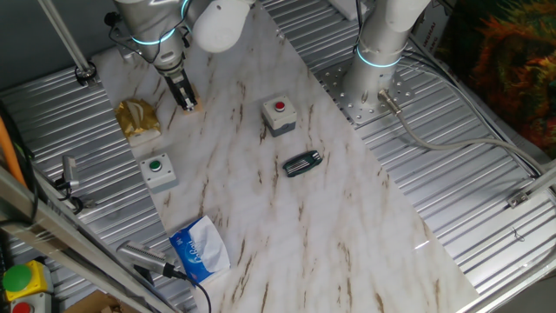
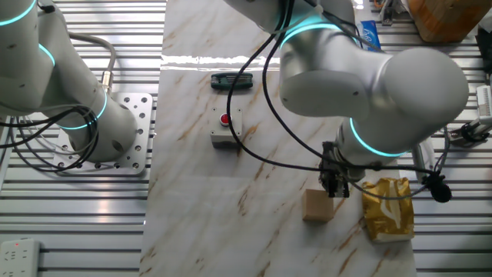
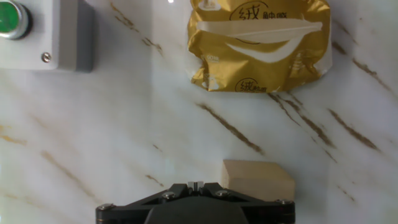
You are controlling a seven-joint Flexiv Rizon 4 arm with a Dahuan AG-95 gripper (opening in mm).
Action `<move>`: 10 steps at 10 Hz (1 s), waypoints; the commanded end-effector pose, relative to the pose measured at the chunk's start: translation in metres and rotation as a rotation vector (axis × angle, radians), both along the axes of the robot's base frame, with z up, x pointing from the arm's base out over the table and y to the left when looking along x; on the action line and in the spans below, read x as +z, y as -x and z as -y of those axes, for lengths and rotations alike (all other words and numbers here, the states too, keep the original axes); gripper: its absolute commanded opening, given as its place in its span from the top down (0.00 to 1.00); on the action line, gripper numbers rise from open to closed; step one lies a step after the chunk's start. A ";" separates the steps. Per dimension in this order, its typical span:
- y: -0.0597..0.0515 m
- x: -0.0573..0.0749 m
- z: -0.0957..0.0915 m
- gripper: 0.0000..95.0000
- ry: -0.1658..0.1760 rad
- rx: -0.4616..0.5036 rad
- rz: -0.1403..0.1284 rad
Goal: Approach and touch the side of the small block
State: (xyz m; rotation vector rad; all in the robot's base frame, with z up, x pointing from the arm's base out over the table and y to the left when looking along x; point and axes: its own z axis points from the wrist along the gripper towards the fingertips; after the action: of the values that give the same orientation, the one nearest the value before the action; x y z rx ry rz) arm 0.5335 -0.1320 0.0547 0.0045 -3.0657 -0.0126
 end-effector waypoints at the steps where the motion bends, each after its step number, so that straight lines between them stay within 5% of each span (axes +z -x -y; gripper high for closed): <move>1: 0.001 0.000 -0.002 1.00 -0.005 -0.004 0.000; 6: 0.007 0.015 -0.030 1.00 -0.003 -0.038 -0.002; 10: 0.019 0.039 -0.063 1.00 -0.007 -0.074 -0.008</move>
State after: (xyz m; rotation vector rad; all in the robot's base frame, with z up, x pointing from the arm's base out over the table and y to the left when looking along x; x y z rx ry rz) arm 0.5125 -0.0683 0.0964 -0.1139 -3.0594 -0.0248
